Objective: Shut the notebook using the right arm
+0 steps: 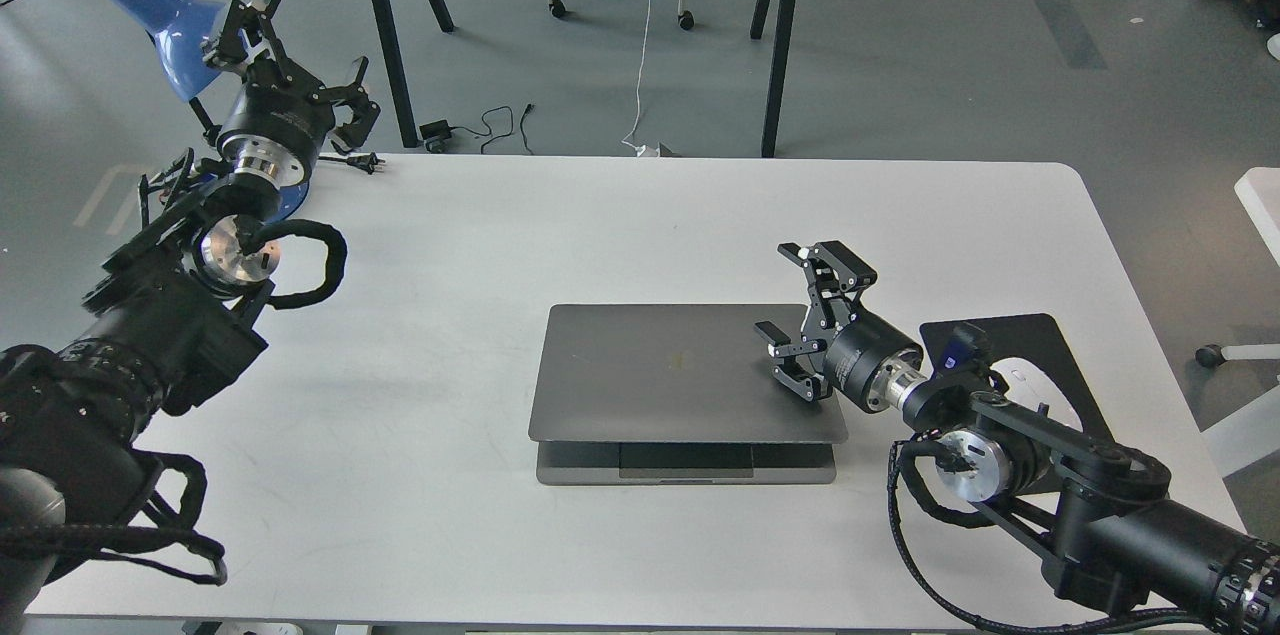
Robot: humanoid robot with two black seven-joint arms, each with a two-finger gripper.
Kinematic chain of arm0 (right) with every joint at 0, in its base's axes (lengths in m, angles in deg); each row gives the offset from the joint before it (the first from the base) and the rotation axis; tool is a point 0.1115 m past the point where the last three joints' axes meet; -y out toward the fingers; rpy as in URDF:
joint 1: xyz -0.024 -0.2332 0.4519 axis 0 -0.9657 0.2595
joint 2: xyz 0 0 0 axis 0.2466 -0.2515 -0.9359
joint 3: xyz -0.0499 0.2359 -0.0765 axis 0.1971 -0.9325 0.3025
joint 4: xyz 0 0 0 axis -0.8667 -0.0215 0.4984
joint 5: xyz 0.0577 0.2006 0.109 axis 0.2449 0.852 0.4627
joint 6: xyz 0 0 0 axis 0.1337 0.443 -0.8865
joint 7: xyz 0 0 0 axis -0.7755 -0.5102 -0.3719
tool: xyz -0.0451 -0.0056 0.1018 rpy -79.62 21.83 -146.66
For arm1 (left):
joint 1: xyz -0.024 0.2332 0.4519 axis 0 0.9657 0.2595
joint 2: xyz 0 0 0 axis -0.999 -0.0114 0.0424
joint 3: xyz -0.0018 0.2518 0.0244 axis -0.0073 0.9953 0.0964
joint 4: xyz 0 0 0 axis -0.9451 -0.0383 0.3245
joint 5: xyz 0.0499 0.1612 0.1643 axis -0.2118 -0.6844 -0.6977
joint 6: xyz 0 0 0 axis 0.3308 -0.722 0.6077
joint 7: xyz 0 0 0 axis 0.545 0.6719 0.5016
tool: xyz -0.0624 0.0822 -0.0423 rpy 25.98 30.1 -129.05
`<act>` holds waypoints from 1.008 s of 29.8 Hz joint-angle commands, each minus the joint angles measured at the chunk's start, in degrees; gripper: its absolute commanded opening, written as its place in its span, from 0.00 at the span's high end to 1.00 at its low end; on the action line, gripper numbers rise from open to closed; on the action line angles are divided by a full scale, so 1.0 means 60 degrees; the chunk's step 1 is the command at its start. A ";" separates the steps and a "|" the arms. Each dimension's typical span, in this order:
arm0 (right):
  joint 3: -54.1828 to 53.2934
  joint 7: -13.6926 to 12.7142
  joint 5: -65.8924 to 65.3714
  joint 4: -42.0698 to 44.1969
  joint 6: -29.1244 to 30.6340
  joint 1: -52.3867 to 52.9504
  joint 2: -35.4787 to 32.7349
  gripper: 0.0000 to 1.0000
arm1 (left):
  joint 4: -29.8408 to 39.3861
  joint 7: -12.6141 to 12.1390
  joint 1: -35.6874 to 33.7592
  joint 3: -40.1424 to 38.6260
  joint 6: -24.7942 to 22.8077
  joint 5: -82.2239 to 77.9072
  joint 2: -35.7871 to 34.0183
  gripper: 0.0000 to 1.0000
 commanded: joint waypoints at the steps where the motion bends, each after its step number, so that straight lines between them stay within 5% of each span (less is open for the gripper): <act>1: 0.0168 -0.0001 -0.0078 0.0276 -0.0008 -0.0012 0.0238 0.00 | 0.0003 -0.0001 0.0000 0.0000 0.0000 0.0000 -0.0004 0.00; 22: 0.0388 0.0028 -0.0034 0.0409 -0.0052 0.0062 0.0429 0.00 | 0.0003 -0.0001 0.0015 0.0000 0.0000 0.0000 0.0010 0.00; 30: -0.1953 -0.0059 -0.0048 -0.0031 0.0022 0.0193 0.0312 0.00 | 0.0003 -0.0001 0.0015 0.0000 0.0000 0.0000 0.0010 0.00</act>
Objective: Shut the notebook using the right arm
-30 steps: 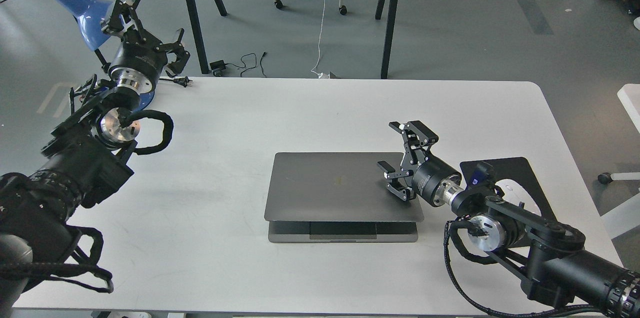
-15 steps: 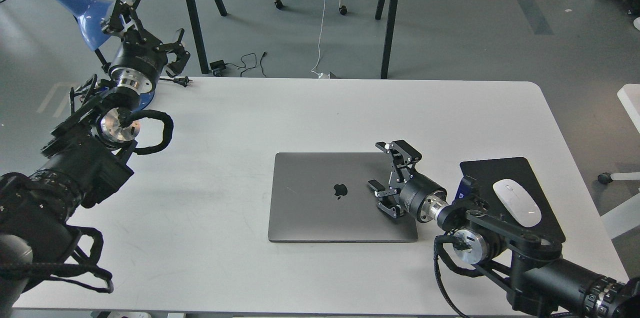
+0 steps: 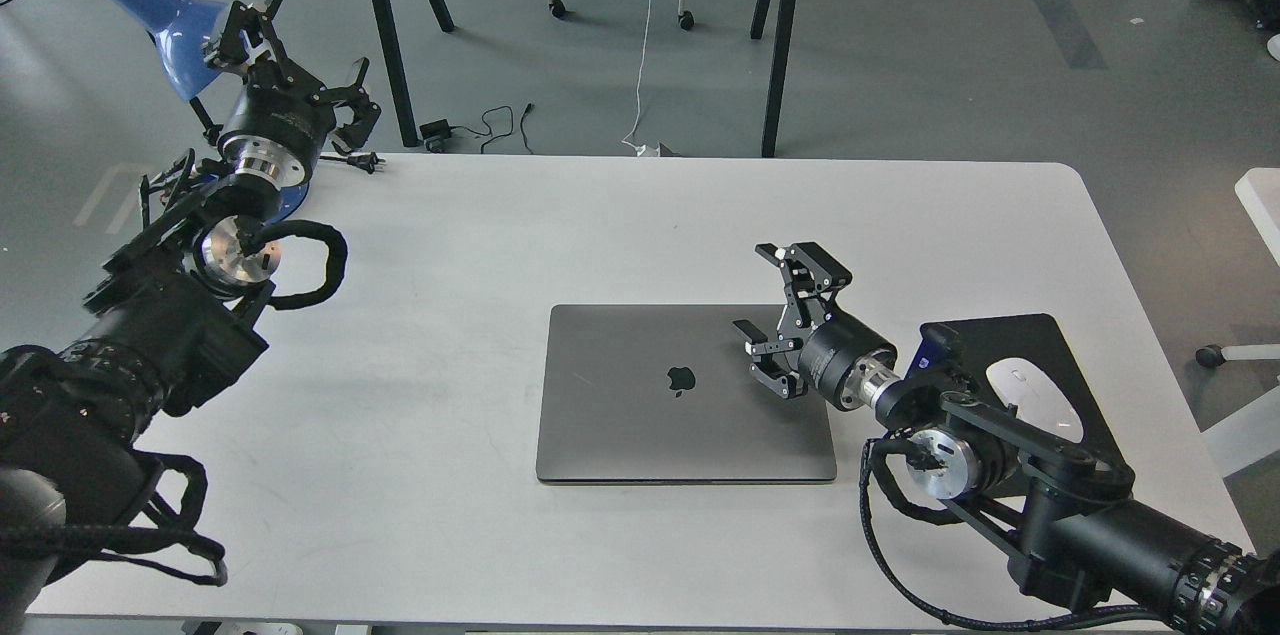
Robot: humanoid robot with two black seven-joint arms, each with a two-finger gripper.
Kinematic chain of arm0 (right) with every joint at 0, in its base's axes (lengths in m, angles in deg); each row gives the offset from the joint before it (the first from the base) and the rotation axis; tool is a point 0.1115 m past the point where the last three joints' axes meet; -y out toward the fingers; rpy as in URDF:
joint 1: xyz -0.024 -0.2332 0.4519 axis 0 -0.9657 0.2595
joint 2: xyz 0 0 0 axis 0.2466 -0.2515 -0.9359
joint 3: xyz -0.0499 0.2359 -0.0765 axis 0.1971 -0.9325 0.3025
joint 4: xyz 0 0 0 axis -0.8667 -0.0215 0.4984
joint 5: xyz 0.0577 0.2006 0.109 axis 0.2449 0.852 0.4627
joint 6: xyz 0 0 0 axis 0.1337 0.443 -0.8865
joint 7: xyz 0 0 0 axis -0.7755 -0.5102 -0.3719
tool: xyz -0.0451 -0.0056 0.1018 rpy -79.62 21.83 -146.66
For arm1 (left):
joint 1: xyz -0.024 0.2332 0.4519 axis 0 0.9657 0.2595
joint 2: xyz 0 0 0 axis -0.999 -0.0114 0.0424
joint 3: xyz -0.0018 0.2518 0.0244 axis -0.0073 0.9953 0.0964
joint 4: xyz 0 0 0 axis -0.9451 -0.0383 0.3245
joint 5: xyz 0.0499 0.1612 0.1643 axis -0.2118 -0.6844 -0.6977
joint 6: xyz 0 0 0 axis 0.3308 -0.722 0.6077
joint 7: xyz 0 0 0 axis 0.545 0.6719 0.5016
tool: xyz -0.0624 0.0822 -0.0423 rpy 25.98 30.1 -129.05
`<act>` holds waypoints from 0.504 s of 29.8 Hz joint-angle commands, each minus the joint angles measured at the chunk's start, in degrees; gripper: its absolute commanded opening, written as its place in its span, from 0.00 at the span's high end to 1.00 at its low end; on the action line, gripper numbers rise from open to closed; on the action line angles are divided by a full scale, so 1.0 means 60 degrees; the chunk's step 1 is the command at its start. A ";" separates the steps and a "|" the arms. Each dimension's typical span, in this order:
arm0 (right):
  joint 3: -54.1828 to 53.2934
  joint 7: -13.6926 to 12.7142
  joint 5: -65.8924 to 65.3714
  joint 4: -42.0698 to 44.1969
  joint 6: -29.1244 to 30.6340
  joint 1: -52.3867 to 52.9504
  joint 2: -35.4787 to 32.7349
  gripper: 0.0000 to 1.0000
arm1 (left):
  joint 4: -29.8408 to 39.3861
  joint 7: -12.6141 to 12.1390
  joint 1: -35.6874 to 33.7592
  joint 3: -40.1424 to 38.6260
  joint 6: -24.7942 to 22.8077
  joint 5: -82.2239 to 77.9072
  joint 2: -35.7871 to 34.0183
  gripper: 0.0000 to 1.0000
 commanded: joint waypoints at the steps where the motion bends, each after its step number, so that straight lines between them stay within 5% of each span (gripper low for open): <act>1: -0.1185 -0.0117 -0.0010 0.0011 -0.0001 0.0224 -0.0011 0.00 | 0.0003 0.0000 0.0000 0.0000 0.0000 0.0000 0.0014 0.00; 15: -0.5026 -0.0278 0.1130 0.1152 0.0028 0.0811 -0.0026 0.00 | 0.0003 0.0000 0.0000 -0.0015 0.0000 0.0044 0.0014 0.00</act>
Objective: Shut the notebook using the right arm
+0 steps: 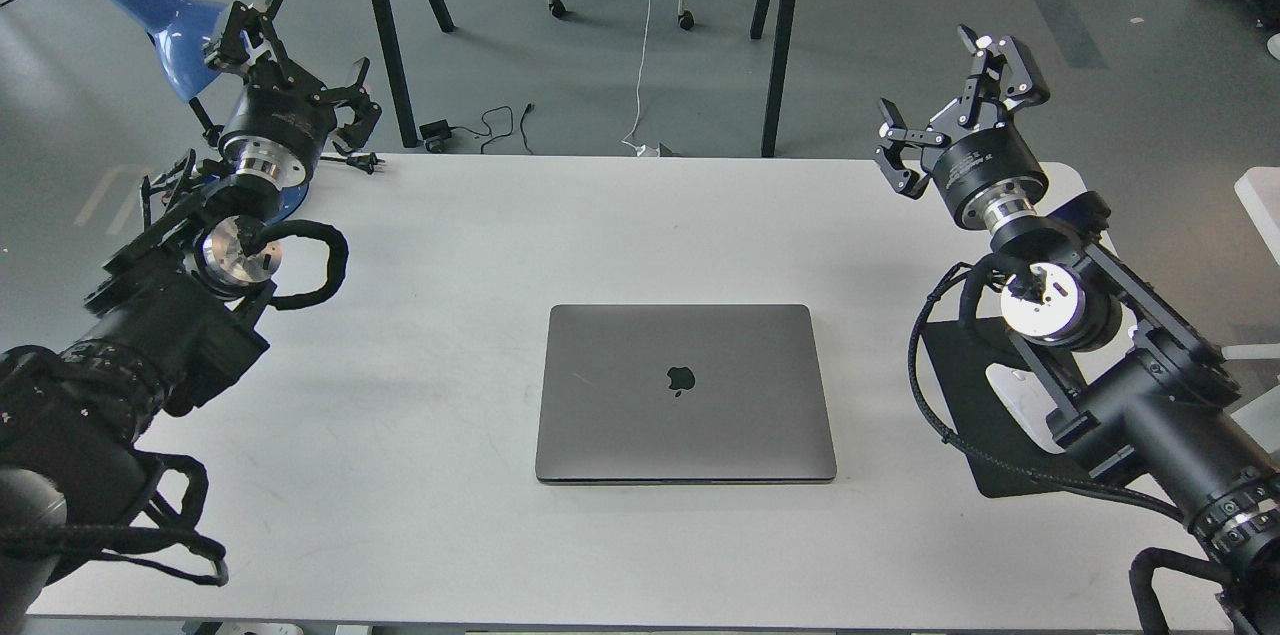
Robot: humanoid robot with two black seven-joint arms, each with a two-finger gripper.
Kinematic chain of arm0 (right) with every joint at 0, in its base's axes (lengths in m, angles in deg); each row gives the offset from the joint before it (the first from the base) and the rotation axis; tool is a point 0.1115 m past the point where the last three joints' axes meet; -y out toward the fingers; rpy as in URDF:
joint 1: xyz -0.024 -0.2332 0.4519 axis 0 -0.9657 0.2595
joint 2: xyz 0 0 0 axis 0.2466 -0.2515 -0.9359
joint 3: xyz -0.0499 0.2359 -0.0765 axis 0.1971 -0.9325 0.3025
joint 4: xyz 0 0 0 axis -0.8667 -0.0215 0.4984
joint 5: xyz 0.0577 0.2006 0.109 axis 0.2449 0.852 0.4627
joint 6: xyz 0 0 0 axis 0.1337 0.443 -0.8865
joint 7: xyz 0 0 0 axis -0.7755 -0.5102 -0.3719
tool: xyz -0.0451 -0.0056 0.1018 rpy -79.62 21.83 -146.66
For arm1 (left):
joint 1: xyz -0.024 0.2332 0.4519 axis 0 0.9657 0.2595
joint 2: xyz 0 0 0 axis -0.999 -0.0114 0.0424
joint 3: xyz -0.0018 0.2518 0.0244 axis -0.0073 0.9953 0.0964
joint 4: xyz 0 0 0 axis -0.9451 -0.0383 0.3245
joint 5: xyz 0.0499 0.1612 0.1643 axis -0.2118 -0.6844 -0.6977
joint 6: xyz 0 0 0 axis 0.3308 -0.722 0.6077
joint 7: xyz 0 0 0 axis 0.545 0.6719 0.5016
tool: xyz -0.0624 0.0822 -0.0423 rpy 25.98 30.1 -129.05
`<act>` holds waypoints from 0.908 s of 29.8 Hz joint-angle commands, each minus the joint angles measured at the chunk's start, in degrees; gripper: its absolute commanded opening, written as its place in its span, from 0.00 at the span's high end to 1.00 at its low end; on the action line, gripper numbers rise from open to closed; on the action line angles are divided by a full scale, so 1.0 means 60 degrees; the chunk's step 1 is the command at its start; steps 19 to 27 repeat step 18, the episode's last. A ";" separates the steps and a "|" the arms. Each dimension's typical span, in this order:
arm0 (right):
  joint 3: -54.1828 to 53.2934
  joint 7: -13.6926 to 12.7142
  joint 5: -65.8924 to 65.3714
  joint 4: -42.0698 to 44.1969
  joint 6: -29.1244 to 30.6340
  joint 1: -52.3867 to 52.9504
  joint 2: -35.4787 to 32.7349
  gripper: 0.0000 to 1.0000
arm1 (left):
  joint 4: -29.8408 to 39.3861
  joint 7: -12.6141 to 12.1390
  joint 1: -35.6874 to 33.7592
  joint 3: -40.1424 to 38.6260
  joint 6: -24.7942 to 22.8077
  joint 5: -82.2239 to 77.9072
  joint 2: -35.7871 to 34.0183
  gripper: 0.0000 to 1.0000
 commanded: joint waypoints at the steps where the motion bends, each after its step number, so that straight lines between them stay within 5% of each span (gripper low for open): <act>1: -0.0282 -0.0033 0.0979 0.0725 0.0132 0.0136 0.0008 0.00 | 0.0001 0.0000 0.0000 -0.0002 0.0000 0.0017 0.0000 0.00; 8: -0.0384 -0.0047 0.1378 0.2236 0.0703 0.0722 -0.0021 0.00 | 0.0001 0.0000 0.0000 -0.0002 0.0000 0.0032 0.0000 0.00; 27: -0.0267 -0.0311 0.1378 0.2251 0.0718 0.0737 -0.0079 0.00 | 0.0001 0.0000 0.0000 -0.0002 0.0000 0.0032 0.0000 0.00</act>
